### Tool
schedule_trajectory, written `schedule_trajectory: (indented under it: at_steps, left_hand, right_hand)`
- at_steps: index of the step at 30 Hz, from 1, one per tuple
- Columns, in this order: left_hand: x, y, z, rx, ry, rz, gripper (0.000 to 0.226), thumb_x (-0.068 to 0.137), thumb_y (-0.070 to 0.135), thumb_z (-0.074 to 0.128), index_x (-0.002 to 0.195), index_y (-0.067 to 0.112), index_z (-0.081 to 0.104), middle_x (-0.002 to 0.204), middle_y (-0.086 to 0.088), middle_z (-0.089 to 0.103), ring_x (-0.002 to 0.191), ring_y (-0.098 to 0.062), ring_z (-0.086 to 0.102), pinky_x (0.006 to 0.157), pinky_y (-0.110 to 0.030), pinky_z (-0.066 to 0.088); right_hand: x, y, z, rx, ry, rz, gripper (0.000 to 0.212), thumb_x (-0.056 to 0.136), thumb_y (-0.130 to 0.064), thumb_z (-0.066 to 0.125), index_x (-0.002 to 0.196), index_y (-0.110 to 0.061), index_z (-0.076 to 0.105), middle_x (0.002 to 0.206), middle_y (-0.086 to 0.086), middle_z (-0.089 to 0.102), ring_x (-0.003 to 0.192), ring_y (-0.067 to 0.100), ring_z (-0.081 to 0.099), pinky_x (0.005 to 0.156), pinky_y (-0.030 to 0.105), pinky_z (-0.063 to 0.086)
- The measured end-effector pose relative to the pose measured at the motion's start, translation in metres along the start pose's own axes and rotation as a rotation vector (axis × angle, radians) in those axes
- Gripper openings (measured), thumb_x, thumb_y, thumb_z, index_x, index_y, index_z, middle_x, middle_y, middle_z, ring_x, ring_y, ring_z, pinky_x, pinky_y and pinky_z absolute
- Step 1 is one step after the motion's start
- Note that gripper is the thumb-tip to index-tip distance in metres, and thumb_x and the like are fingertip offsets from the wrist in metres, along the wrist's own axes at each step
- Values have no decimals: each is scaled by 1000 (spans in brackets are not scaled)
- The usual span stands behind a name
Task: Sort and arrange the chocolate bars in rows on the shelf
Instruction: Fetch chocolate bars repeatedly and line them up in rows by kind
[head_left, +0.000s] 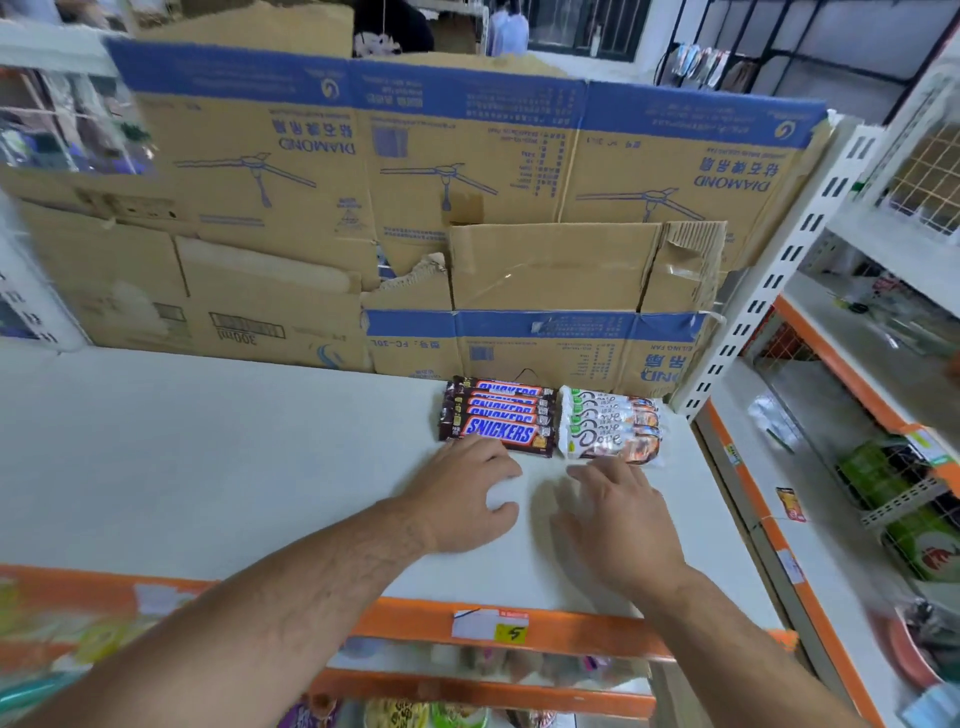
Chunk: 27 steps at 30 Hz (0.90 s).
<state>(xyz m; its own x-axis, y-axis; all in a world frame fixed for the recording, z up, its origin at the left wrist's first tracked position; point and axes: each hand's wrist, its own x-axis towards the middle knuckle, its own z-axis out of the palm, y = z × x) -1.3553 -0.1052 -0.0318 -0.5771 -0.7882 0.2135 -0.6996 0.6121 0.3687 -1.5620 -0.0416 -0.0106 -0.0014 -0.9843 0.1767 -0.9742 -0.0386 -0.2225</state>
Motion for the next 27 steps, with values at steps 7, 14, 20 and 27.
schedule_trajectory:
  at_steps: [7,14,20,27]
  left_hand:
    - [-86,-68,-69,132,-71,-91,63,79,58,42,135,31,47,135,8,46,127,-16,38,107,-38,31]
    - [-212,-164,-173,201,-3,-253,61,84,51,53,139,30,40,139,5,42,128,-17,36,104,-35,29]
    - [-313,-237,-236,222,103,-452,60,83,51,53,137,28,42,137,3,44,127,-20,38,104,-37,33]
    - [-397,-310,-284,268,149,-680,66,80,55,45,139,27,41,138,2,44,127,-21,39,103,-38,33]
  right_hand:
    - [-19,-131,3,19,-79,-21,68,68,-61,56,127,-28,59,124,-3,57,115,24,52,93,40,47]
    - [-18,-300,25,47,-132,-183,74,71,-61,52,137,-27,48,135,-2,48,124,21,43,98,36,43]
    - [-2,-435,52,73,-183,-380,66,81,-52,61,140,-30,41,140,-5,42,129,17,38,100,33,41]
    - [22,-565,87,83,-255,-577,65,81,-51,60,139,-29,42,140,-3,41,128,18,39,100,36,42]
